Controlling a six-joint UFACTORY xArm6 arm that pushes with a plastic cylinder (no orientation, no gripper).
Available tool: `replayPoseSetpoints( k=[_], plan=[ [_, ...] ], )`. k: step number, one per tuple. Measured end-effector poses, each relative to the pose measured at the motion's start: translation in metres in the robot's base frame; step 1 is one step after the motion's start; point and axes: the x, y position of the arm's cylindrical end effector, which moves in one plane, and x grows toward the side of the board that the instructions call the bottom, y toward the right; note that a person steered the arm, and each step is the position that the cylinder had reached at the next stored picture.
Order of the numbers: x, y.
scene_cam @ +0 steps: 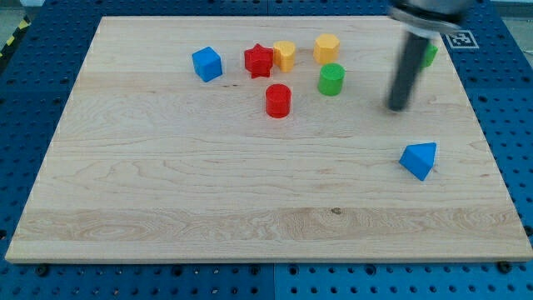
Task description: Move the yellow hexagon slightly downwards
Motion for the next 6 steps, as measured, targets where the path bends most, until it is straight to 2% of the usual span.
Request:
replayPoseSetpoints(
  k=[1, 2, 3, 5, 6],
  plan=[
    [-0.019, 0.091],
    [-0.13, 0.102],
    [-0.177, 0.03],
    [-0.176, -0.173],
    [-0.179, -0.209]
  ],
)
